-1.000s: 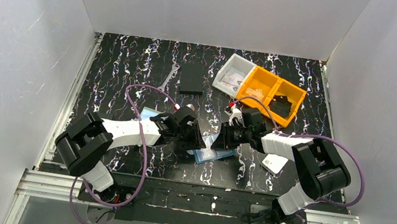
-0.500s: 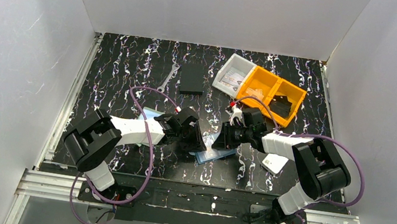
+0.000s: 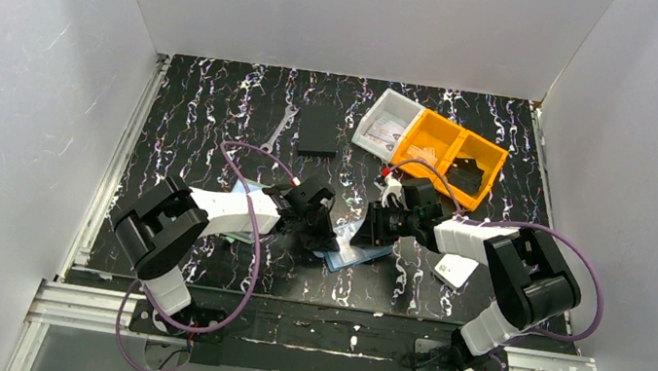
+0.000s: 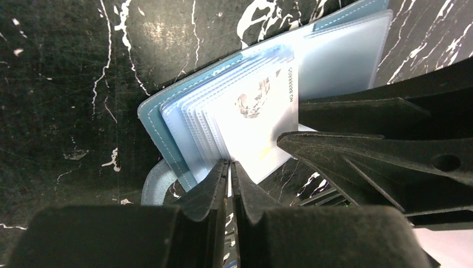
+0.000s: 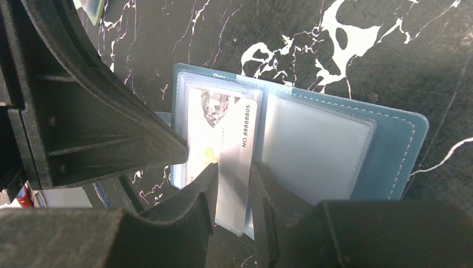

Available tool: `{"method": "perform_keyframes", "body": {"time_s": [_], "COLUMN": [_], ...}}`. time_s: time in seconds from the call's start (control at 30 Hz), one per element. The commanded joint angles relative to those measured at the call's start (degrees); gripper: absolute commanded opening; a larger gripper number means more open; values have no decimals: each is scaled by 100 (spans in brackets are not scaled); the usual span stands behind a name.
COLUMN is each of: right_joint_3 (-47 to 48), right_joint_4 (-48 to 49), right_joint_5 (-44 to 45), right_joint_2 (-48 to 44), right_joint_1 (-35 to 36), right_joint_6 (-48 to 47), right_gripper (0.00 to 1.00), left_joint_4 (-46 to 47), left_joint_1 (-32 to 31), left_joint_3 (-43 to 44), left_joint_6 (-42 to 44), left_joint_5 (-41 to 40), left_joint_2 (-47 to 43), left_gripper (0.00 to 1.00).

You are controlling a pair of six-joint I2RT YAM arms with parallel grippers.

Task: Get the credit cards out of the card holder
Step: Remove the credit card from the card holder.

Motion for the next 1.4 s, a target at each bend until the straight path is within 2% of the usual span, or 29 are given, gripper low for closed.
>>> {"method": "perform_keyframes", "body": {"time_s": [0.0,0.3,0.5,0.63,0.83,1.03,1.37], "right_joint_3": [142,133,133,125,107,111,89], "right_joint_4": [48,65,93,102,126,132,191], "right_joint_5": [7,-10,-28,-37,-41,-46,-133], "right_joint_2": [89,92,103,80,57,58,100], "right_joint_1": [8,-14,-20,-36,-53,-70,-142], "right_joint_6": [-1,7,32,50,59,78,275], "right_gripper": [37,36,36,36,36,37,41], "left_joint_4": [-855,-977,-2458,-2789,-2744,-2055,-1600], "left_joint_1": [-23,-24,-27,-23,-26,-30,-23], "left_joint_3": [164,313,1085,1425,1377,949,731], "left_joint_6": [-150,-326,-644,-666,-753,-737,-734], "left_joint_5": [-631,-766,-994,-778,-717,-672,-403], "left_joint_2": [380,709,1300,1737,1785,1452,1712], "left_gripper": [5,2,0,1,1,3,1]}}
